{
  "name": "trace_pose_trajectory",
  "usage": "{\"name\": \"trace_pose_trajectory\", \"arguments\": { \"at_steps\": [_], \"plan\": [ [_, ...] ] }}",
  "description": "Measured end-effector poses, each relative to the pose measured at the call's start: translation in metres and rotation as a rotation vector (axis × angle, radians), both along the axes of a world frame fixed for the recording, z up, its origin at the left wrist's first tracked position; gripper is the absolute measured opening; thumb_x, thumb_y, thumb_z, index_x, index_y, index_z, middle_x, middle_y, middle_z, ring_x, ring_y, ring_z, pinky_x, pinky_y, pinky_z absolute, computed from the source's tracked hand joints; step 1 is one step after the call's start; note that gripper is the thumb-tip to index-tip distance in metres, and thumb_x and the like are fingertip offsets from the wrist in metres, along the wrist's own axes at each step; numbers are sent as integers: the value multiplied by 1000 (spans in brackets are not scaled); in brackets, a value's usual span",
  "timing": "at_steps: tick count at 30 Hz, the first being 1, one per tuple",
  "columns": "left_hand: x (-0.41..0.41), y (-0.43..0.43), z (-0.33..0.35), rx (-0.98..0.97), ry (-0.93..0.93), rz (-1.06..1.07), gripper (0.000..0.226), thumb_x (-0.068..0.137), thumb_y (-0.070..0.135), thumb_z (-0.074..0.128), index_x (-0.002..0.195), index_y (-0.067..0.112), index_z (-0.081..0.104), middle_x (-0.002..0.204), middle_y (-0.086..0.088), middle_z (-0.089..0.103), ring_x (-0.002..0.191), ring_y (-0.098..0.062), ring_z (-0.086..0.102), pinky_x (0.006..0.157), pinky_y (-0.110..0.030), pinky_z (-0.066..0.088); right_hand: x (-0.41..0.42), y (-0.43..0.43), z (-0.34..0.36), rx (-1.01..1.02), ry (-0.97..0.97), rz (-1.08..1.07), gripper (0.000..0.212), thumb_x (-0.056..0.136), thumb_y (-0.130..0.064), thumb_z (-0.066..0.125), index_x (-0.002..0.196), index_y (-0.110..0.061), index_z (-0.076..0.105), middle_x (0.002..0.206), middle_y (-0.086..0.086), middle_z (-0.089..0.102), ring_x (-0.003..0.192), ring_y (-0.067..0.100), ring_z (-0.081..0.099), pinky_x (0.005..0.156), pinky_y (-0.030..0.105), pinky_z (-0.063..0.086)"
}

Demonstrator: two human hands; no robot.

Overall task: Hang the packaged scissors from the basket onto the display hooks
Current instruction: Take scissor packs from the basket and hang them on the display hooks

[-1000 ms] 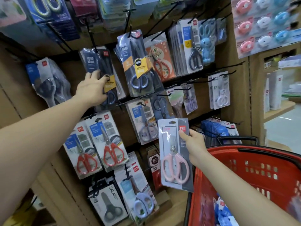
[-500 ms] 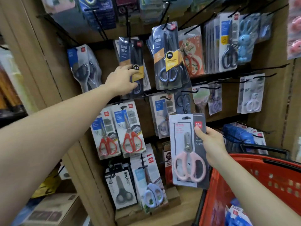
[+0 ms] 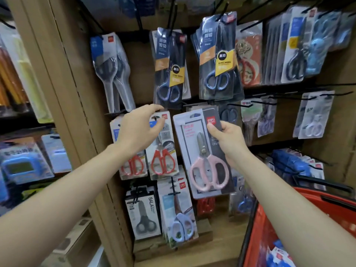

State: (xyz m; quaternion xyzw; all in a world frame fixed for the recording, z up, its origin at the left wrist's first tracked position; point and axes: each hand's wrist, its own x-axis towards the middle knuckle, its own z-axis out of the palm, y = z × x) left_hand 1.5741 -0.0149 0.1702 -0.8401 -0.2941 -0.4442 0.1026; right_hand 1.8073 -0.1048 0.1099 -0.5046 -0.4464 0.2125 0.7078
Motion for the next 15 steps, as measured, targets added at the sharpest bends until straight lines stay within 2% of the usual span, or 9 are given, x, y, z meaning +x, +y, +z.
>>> {"name": "trace_pose_trajectory", "arguments": {
  "at_steps": [2,5,9,13,15],
  "plan": [
    [2,5,-13,13,-55,-45,38,96,23,63,133,15,66,128,1,70,114,-20,67,92,-43,57,-3,16,2,-14,3,3,16,101,-18,65,90,-20,76,90,4,80,89,26,76,86,52,62],
    [6,11,-25,42,-114,-69,43,91,22,59,133,16,64,126,1,68,104,-21,69,80,-44,60,-4,32,2,-29,-2,9,14,102,-18,64,94,-17,76,88,-2,79,83,15,75,81,42,61],
    [13,17,-34,102,-191,-89,43,87,18,60,129,16,66,121,1,68,92,-21,70,69,-36,57,0,45,-4,-47,39,59,20,103,-19,62,113,-8,74,108,10,79,103,28,75,94,48,59],
    [16,19,-39,119,-234,-111,43,85,17,58,128,17,66,120,2,66,87,-20,69,61,-32,52,-3,59,-21,-74,93,71,17,102,-23,64,110,-14,75,109,9,79,107,31,73,100,55,55],
    [17,18,-41,126,-238,-106,42,85,15,61,127,17,66,119,2,65,81,-19,69,58,-26,44,-3,64,-25,-82,122,72,17,102,-26,64,110,-16,75,108,8,79,106,30,74,100,55,55]
  ]
}}
